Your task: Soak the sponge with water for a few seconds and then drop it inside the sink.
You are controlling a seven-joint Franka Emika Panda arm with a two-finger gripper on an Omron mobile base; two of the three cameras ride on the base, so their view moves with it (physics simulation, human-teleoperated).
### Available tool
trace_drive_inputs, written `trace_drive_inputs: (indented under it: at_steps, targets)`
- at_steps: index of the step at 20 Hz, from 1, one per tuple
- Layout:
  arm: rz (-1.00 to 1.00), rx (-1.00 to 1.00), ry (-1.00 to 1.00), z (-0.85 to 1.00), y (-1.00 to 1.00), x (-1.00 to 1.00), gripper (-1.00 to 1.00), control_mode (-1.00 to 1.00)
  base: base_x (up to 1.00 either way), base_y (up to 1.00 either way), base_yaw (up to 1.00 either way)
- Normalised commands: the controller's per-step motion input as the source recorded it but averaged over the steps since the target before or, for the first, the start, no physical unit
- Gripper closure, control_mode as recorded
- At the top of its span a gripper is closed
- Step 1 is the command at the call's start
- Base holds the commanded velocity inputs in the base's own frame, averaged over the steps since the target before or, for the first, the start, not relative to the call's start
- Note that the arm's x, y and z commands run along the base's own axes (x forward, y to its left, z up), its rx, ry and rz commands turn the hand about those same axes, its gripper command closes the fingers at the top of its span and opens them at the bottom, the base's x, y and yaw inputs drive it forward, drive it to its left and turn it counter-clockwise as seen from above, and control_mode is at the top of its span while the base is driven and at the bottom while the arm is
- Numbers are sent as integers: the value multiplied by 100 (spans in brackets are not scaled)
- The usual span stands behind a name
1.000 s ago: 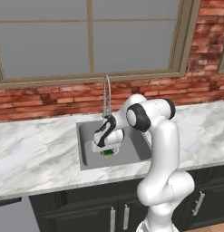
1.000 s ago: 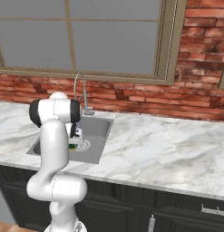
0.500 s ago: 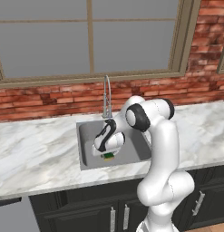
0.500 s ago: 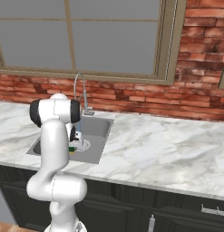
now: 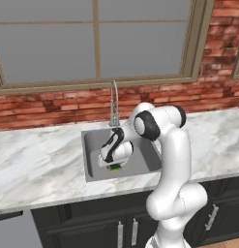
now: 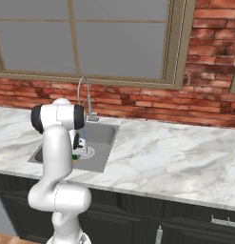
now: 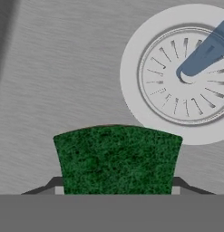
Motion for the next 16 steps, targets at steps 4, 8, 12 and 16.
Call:
trace_drive_inputs:
  at_steps: [4, 8, 12, 16]
  targets:
    - [0, 0, 0, 0, 0, 0, -100, -100, 0, 0, 0]
    - [0, 0, 0, 22, 0, 0, -100, -100, 0, 0, 0]
    - [-1, 0, 0, 73, -3, -3, -100, -100, 0, 0, 0]
    - [0, 0, 0, 84, -4, -21, -100, -100, 0, 0, 0]
